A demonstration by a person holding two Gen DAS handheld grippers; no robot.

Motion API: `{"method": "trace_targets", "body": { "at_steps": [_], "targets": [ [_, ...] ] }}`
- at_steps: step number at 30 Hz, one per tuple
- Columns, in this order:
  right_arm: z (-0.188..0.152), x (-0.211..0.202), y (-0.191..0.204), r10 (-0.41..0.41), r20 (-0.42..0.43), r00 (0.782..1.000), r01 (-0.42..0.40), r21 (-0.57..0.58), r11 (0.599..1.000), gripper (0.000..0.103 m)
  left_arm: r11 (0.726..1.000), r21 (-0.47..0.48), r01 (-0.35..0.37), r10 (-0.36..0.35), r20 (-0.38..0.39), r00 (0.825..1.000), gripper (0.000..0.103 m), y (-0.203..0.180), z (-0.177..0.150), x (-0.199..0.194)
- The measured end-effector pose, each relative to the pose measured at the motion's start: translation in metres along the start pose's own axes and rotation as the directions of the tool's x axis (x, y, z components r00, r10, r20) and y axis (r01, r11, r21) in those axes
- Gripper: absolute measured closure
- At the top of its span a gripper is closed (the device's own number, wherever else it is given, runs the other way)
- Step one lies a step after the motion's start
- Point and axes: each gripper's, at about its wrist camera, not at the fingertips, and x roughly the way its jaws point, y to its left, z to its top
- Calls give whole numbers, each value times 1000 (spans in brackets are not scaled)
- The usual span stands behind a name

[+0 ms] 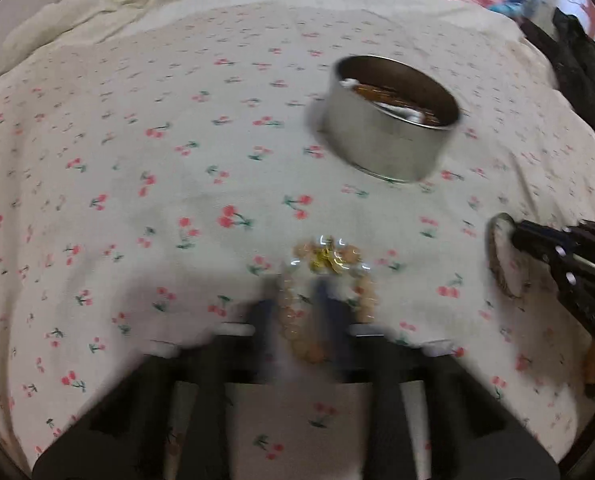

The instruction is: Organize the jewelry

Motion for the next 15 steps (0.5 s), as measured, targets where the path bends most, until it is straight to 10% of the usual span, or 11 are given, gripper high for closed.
{"method": "trace_targets", "body": {
  "at_steps": [15],
  "targets": [
    [11,-26,-14,49,125,991,-59,76,995,100,993,-66,95,-85,139,987,96,9,7,-35]
  ]
}}
